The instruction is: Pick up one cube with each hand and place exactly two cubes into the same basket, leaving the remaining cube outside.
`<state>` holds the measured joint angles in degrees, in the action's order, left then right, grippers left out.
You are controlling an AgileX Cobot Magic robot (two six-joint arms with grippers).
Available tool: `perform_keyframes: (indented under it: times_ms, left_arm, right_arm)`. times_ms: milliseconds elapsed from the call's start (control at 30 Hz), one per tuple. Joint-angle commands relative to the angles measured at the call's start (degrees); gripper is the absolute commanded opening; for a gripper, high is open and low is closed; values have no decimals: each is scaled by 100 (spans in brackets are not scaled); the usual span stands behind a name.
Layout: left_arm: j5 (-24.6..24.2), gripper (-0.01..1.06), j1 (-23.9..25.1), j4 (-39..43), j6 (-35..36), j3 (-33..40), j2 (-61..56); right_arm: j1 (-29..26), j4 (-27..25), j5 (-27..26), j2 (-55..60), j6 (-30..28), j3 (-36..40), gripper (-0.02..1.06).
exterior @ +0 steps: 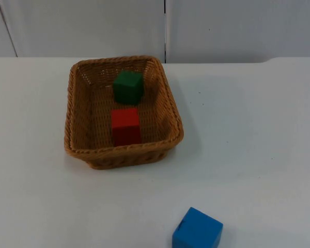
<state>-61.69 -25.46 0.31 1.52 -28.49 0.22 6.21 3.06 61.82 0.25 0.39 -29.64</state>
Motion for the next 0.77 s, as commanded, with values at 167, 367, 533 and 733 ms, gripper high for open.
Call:
perform_keyframes:
  times_ms: [167, 367, 533, 733]
  left_arm:
    - [10, 105, 691, 20, -14, 22, -22]
    - [10, 105, 1311, 20, -14, 22, -22]
    - [10, 105, 1953, 20, -14, 22, -22]
    - [10, 105, 2671, 20, -14, 22, -22]
  right_arm:
    - [-44, -23, -12, -25, -1, 5, 105]
    - [-44, -23, -12, -25, -1, 5, 105]
    - [-44, -23, -12, -25, -1, 5, 105]
    - [-44, -23, -12, -25, -1, 5, 105]
